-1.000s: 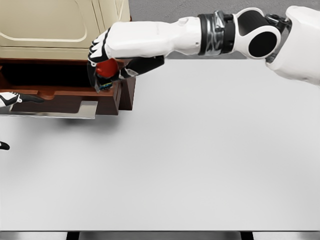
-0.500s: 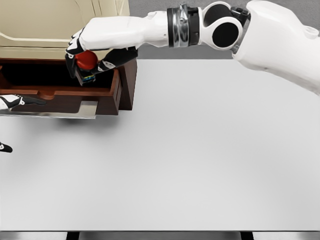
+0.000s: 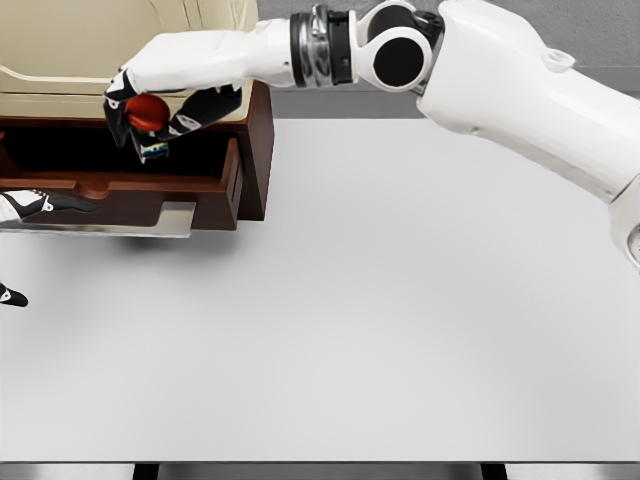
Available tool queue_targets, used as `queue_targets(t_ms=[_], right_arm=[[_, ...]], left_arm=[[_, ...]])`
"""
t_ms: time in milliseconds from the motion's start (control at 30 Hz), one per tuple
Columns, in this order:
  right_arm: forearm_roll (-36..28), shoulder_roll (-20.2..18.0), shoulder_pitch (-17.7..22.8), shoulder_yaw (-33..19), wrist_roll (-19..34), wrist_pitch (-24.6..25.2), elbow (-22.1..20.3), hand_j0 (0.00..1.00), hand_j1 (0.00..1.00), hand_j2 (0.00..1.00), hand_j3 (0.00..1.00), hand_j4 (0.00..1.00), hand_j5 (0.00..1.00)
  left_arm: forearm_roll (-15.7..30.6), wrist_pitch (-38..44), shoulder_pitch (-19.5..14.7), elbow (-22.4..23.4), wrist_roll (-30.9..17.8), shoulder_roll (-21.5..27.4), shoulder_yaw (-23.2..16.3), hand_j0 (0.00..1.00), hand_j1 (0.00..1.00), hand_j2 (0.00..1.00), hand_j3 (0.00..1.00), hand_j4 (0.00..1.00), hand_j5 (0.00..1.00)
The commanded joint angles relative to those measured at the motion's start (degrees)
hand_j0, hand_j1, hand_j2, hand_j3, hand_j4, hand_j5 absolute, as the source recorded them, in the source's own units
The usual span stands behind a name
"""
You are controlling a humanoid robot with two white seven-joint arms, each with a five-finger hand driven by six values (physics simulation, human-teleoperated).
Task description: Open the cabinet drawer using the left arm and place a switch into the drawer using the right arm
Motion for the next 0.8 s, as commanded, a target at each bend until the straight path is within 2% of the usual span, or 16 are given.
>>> queue_targets(t_ms=[0, 133, 300, 433, 667, 767], right_arm=[[-0.28, 1.23, -0.09, -0.03, 0.19, 0.12, 2.80, 0.51, 0.51, 0.51, 0.51, 0.51, 0.51], [0.51, 1.32, -0.09, -0.12, 0.54, 0.12, 5.43, 0.51, 0.51, 0.51, 0.51, 0.51, 0.51], [1.12, 2.02, -0.18, -0.30, 0.54, 0.12, 5.52, 0.51, 0.51, 0.51, 0.51, 0.51, 0.51], [1.21, 2.02, -0.09, -0.30, 0.54, 0.12, 5.35, 0.64, 0.64, 0.64, 0.64, 0.64, 0.64], [1.21, 2.38, 0.44, -0.38, 0.45, 0.12, 5.44, 0.71, 0.71, 0.71, 0.71, 0.71, 0.71], [2.62, 2.55, 0.97, -2.76, 0.36, 0.12, 5.35, 0.71, 0.71, 0.71, 0.71, 0.71, 0.71]], left_arm=[[0.45, 0.11, 0.00, -0.16, 0.06, 0.09, 0.08, 1.00, 1.00, 1.00, 1.00, 1.00, 1.00], [0.45, 0.11, 0.00, -0.42, 0.07, 0.09, 0.08, 1.00, 1.00, 1.00, 1.00, 1.00, 1.00], [0.36, 0.11, 0.00, -0.42, 0.06, 0.09, 0.08, 1.00, 1.00, 1.00, 1.00, 1.00, 1.00], [0.36, 0.11, 0.09, -0.42, -0.02, 0.09, 0.08, 1.00, 1.00, 1.00, 1.00, 1.00, 1.00], [0.36, 0.11, 0.09, -0.42, -0.02, 0.09, 0.08, 1.00, 1.00, 1.00, 1.00, 1.00, 1.00], [0.27, 0.11, 0.09, -0.42, -0.02, 0.09, 0.08, 1.00, 1.00, 1.00, 1.00, 1.00, 1.00]])
